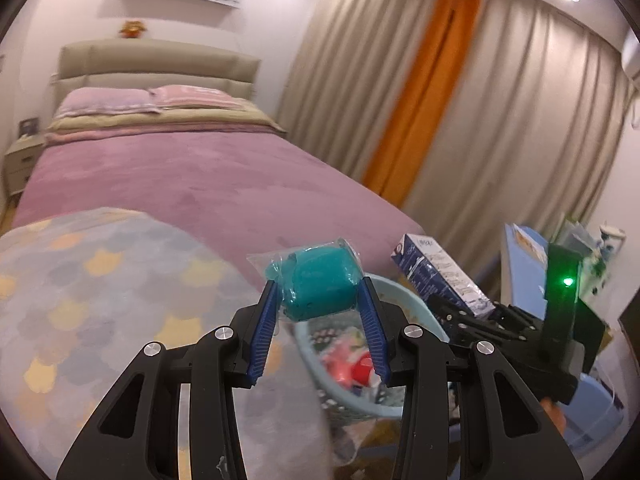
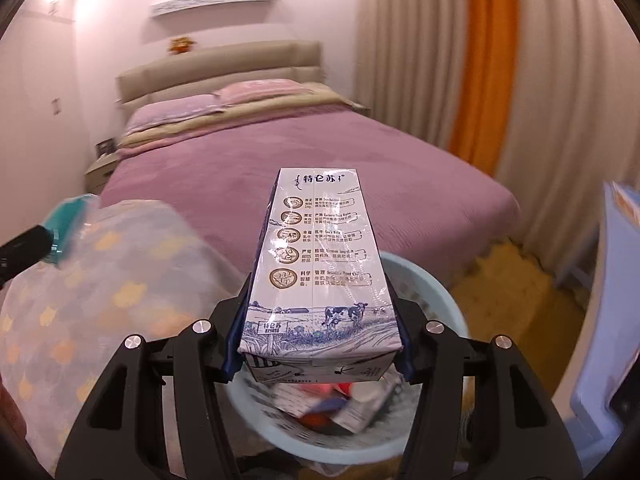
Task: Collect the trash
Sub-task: 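Carry the teal item and blue-white box over the blue basket and release both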
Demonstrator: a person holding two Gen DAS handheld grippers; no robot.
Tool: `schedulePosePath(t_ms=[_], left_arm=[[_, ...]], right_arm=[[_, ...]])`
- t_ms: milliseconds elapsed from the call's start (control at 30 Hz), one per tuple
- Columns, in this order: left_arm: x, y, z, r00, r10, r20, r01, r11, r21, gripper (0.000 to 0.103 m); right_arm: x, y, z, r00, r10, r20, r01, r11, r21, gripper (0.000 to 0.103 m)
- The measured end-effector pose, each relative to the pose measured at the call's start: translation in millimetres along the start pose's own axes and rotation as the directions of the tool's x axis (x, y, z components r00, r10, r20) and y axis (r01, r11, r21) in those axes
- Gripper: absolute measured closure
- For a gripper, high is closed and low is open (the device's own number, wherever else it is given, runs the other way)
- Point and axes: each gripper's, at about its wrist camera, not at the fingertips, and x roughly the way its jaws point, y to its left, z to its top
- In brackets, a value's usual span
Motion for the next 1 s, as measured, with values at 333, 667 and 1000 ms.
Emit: schedulePosePath(t_ms=[333, 667, 1000], left_arm=[[79, -37, 2, 0.989, -0.034, -0.144, 0.048, 0.994, 0.094, 0.064], [143, -52, -9, 0.965, -0.058, -0.257, 0.085, 0.992, 0.097, 0.062], [142, -45, -31, 0.958, -0.038, -0.284, 0.063, 0.995, 0.082, 0.034]], right_arm=[[32, -67, -19, 0.993, -0.038, -0.114, 0.053, 0.99, 0.131, 0.048], [45, -98, -30, 0.986, 0.018, -0.167, 0.016, 0.979, 0.203, 0.047], [39, -94, -34, 0.989, 0.048, -0.142, -0.018, 0.98, 0.2, 0.047]])
